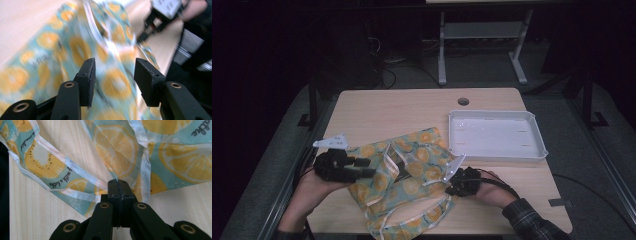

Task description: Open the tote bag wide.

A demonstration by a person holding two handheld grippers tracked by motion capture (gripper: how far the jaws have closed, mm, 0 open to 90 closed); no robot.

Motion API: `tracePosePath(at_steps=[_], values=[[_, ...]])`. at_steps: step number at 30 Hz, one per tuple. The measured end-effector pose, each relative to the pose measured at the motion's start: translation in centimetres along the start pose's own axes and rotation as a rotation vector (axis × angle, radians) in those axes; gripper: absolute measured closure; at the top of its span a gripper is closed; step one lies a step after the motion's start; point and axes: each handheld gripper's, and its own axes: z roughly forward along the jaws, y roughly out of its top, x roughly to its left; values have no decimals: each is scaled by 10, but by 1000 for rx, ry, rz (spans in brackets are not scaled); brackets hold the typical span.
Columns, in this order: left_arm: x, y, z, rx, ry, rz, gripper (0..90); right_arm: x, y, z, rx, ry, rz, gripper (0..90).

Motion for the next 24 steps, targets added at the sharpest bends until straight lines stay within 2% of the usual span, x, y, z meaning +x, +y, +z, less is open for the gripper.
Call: tracePosePath(at_steps=[2, 6, 8, 10, 13, 15, 24], values=[[3, 14, 12, -3, 16, 4, 507, 0, 0, 0, 0, 0, 0, 892], [10, 25, 38, 20, 44, -19, 508, 0, 0, 0, 1, -1, -6, 893], [14, 25, 49, 41, 55, -23, 567, 1, 0, 0, 2, -2, -12, 893], [19, 24, 55, 66, 70, -16, 666, 1, 0, 0, 3, -3, -14, 893], [25, 23, 59, 75, 94, -2, 824, 1, 0, 0, 4, -4, -16, 893], [30, 22, 58, 82, 115, 10, 875, 1, 0, 0, 5, -4, -16, 893], [56, 12, 54, 79, 193, -27, 888, 0, -1, -1, 10, -6, -7, 893]])
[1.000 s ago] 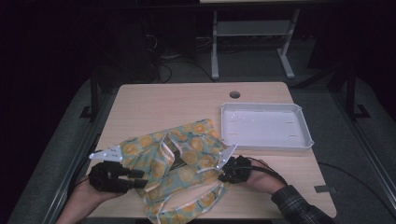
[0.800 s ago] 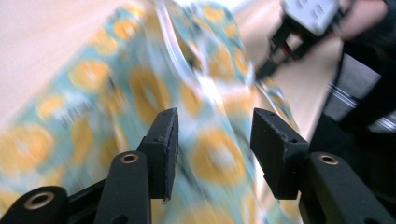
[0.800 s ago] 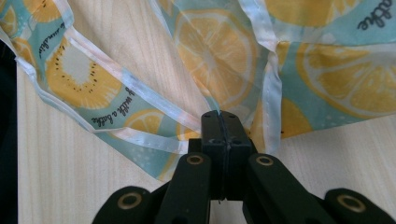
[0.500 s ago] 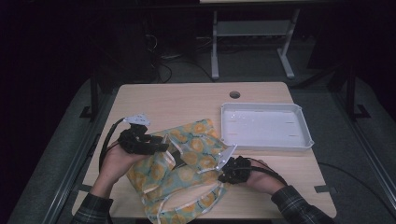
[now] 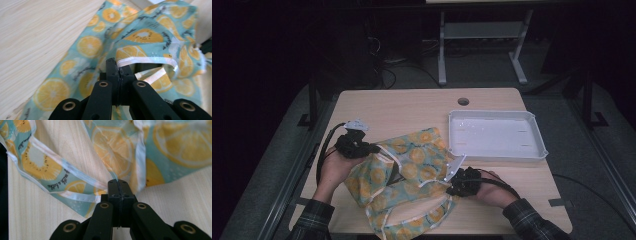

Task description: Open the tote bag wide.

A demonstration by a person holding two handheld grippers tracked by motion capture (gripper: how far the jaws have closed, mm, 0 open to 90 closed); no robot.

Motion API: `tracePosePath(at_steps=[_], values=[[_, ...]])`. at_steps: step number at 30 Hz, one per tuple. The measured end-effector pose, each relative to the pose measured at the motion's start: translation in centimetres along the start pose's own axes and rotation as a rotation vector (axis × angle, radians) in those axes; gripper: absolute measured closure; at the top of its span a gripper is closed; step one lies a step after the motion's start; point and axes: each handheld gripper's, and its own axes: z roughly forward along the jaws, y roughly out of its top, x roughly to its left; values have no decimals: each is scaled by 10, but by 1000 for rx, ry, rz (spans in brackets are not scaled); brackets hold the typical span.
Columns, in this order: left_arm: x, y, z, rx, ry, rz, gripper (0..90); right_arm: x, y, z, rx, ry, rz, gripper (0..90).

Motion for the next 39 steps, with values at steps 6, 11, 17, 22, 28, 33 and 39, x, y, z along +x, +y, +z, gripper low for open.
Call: tracePosePath(at_steps=[6, 11, 17, 22, 28, 33, 39], values=[[13, -6, 10, 20, 28, -10, 889, -1, -1, -1, 5, -4, 2, 895], [24, -9, 24, 63, 44, -3, 890, -1, -1, -1, 9, -10, 0, 895], [31, -11, 42, 94, 39, -14, 889, -1, -2, -1, 9, -8, 1, 895], [34, -19, 59, 130, 18, -33, 889, -1, -2, -1, 10, -8, 5, 894], [32, -20, 58, 119, 1, -33, 889, -3, -2, -5, -23, -2, 12, 870], [30, -19, 56, 114, -9, -31, 889, -4, 4, -20, -111, -21, 45, 790], [29, -18, 55, 107, -15, -29, 889, -6, 19, -32, -202, -60, 25, 703]])
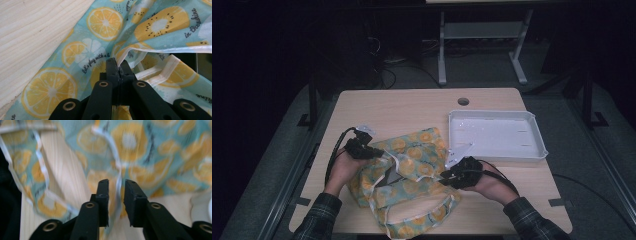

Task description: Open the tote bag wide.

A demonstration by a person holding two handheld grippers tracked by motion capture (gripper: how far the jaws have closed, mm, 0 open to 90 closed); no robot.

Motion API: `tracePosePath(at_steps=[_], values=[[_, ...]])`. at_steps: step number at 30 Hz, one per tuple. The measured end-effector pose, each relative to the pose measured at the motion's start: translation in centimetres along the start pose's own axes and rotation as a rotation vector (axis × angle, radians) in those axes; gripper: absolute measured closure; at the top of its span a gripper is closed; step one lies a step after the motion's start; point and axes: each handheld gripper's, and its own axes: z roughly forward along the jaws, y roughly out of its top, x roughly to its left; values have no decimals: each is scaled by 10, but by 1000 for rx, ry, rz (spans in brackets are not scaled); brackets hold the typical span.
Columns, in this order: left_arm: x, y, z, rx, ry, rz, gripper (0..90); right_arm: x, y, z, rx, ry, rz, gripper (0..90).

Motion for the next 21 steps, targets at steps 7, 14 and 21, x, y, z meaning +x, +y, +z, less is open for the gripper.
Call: tracePosePath(at_steps=[7, 14, 21], values=[[0, -1, -2, -8, -6, -7, 889, 3, 21, 16, -11, -39, -20, 644], [0, -1, -2, -10, -9, -10, 889, 8, 29, 34, 16, -50, -73, 633], [1, -1, -4, -12, -13, -2, 888, 3, 32, 40, 29, -46, -71, 892]])
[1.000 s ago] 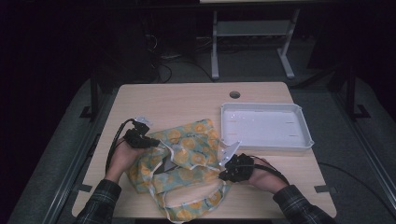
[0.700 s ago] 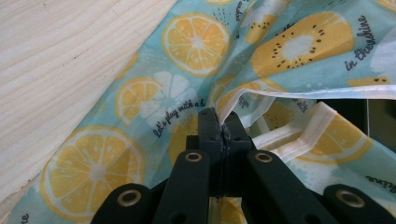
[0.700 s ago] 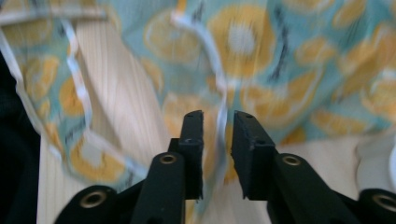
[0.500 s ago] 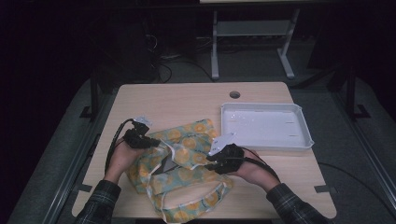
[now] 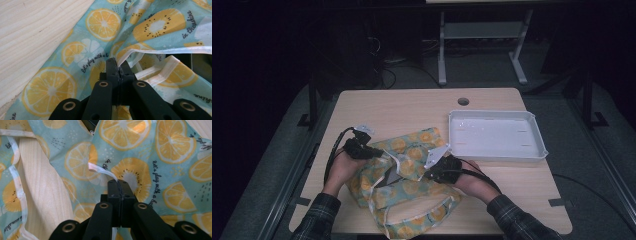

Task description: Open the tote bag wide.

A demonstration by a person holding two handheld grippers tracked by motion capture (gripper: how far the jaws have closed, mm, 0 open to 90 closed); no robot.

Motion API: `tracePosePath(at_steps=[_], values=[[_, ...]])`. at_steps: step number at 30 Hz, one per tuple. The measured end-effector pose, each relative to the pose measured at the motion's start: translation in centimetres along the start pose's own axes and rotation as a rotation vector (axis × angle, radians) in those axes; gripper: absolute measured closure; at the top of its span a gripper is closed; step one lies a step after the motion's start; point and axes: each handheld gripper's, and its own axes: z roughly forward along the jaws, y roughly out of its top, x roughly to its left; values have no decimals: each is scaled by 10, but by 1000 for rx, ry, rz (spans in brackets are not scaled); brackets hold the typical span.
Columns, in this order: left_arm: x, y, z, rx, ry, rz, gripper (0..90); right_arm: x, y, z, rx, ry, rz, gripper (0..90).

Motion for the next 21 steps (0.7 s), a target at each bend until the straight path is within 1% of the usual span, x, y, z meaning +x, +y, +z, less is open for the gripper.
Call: tracePosePath(at_steps=[2, 4, 6, 7, 11, 12, 13, 14, 15, 16, 18, 21], values=[[0, 0, 0, -5, 1, 0, 888, -2, -1, -1, -7, -3, 4, 894], [0, 0, -2, -18, 0, 0, 889, -4, -1, -6, -27, -4, 28, 894], [0, 1, -3, -34, -5, -7, 888, -8, -1, -12, -38, -23, 28, 894], [0, 1, -4, -39, -4, -8, 888, -12, 0, -16, -59, -35, 39, 894], [1, 1, -4, -37, -3, 0, 888, -26, 3, -28, -102, -71, 76, 895], [0, 1, -3, -43, -4, -8, 889, -30, 4, -30, -103, -85, 84, 895], [0, 1, -3, -41, -5, -5, 888, -33, 4, -31, -112, -95, 93, 895], [0, 2, -3, -36, -5, 7, 889, -37, 4, -31, -118, -101, 106, 895], [0, 2, -2, -37, -6, 7, 888, -42, 4, -31, -121, -113, 114, 895], [0, 2, -2, -39, -7, 5, 888, -46, 4, -31, -127, -122, 132, 895], [-1, 2, -1, -37, -9, 11, 888, -51, 3, -29, -123, -134, 152, 895], [-1, 2, 1, -31, -9, 13, 888, -62, 1, -21, -104, -167, 177, 895]])
